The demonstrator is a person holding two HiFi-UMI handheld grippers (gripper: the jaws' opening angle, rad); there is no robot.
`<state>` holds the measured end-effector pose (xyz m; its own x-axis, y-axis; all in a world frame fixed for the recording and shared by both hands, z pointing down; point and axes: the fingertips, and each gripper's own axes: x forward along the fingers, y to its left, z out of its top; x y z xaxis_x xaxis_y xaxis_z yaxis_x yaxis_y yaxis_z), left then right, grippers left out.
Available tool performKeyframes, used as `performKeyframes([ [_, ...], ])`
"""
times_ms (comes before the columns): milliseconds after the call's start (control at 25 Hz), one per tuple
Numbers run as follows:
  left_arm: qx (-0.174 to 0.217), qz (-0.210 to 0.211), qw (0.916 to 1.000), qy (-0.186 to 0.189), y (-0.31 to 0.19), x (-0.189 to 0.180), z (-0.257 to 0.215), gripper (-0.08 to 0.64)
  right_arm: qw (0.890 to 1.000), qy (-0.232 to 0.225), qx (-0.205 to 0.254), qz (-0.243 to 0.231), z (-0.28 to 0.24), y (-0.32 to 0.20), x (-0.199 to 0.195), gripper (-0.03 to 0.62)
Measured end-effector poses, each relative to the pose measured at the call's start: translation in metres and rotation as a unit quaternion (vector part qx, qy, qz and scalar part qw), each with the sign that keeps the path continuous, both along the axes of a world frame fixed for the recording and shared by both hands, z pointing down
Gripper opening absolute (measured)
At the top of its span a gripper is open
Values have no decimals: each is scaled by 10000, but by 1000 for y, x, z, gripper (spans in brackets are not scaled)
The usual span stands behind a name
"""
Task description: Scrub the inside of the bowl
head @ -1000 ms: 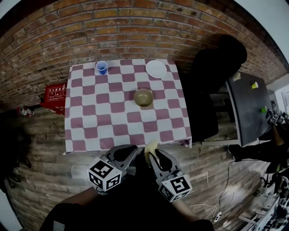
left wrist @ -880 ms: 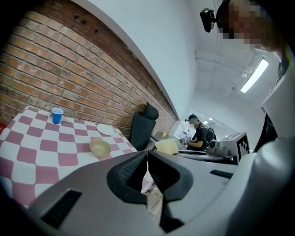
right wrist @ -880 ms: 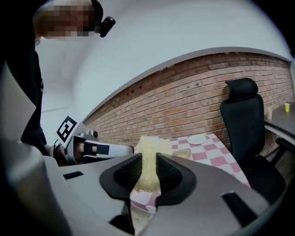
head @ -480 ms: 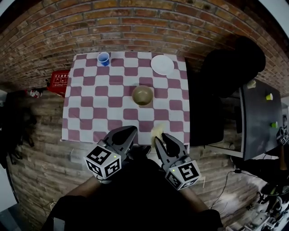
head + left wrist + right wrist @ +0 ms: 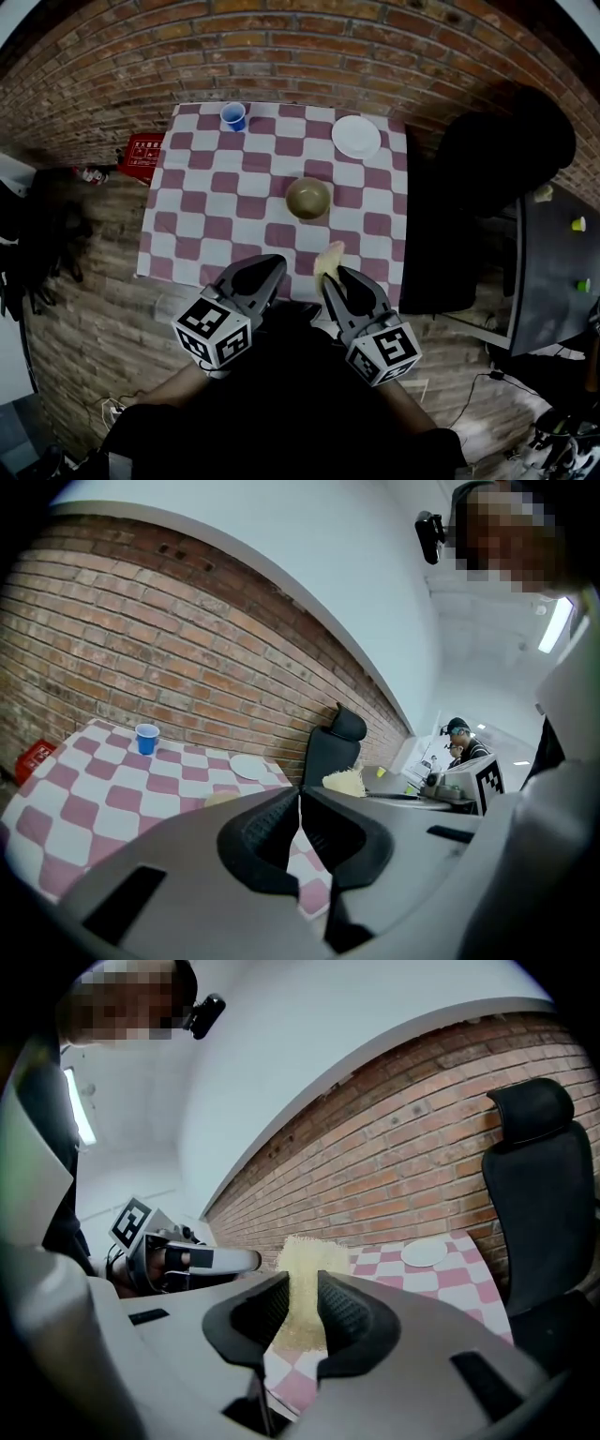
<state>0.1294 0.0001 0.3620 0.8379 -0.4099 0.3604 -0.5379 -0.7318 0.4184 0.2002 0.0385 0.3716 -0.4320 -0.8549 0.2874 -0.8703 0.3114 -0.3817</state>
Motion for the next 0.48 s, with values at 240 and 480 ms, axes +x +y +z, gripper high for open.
performKeyframes([
  [240,123,-132,9998,15,-27,-24,-10,21,9999,43,86,-118,-6,-30,-15,103],
  [480,195,-190,9995,181,-55,-44,-19,21,9999,87,45,52,-10,-64,-25,103],
])
